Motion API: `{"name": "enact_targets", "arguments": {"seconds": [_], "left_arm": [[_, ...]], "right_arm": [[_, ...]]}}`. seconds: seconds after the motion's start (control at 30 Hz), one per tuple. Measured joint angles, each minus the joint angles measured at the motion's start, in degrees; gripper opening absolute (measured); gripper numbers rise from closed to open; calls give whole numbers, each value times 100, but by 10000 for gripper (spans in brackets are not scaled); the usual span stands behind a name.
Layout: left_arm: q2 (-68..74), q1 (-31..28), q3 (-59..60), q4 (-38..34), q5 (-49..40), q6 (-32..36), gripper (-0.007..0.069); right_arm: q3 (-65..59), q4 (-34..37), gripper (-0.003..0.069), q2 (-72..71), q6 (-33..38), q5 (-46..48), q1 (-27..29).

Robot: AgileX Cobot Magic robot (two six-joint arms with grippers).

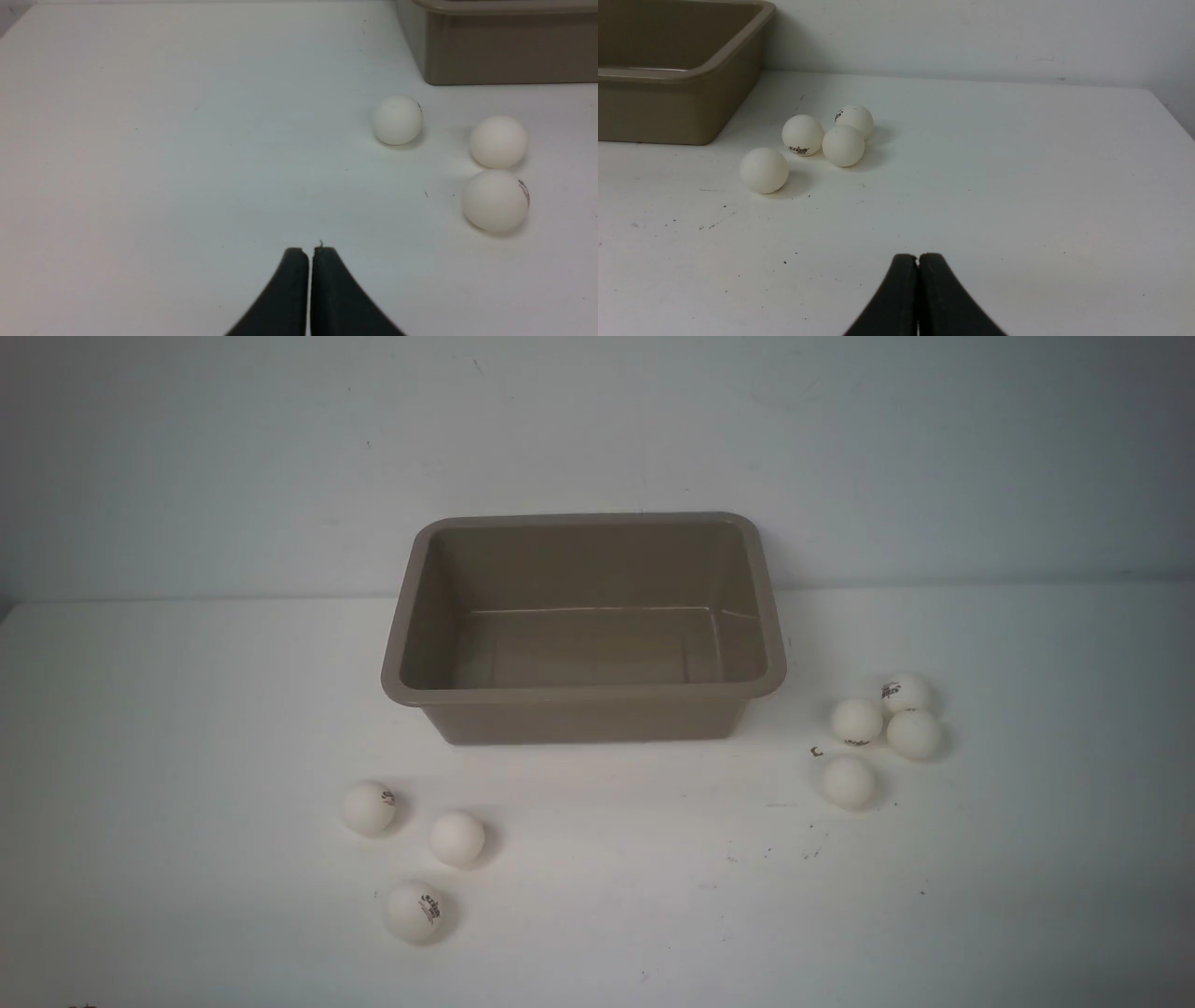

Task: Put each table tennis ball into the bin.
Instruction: Use the left arm to clamp the table tennis ball closest to it

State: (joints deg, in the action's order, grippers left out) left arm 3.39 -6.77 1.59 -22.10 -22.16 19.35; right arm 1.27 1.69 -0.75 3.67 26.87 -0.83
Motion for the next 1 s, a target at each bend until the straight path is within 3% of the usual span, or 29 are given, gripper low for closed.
{"name": "enact_targets", "arguments": {"seconds": [0.37, 0.47, 0.6, 0.67, 0.7, 0.8, 0.93, 1.0], "left_arm": [[0, 0, 0, 0, 0, 0, -4], [0, 0, 0, -298, 0, 0, -4], [0, 0, 0, -1684, 309, -118, -4], [0, 11, 0, -2792, 643, -258, -4], [0, 11, 0, -2792, 643, -258, -4], [0, 124, 0, -5100, 1523, -429, -4], [0, 162, 0, -6993, 2415, -232, -4], [0, 158, 0, -7502, 2929, 145, -4]], "right_arm": [[0, 0, -8, 0, 0, 0, 0], [0, 18, -8, 0, 0, 0, 0], [0, 499, -8, 0, -32, -5, 0], [0, 1111, -8, 0, -106, -22, 0], [0, 1111, -8, 0, -106, -22, 0], [0, 2528, -8, 0, -216, -238, 0], [0, 4021, -8, 0, -254, -673, 0], [0, 4982, -8, 0, -254, -938, 0]]}}
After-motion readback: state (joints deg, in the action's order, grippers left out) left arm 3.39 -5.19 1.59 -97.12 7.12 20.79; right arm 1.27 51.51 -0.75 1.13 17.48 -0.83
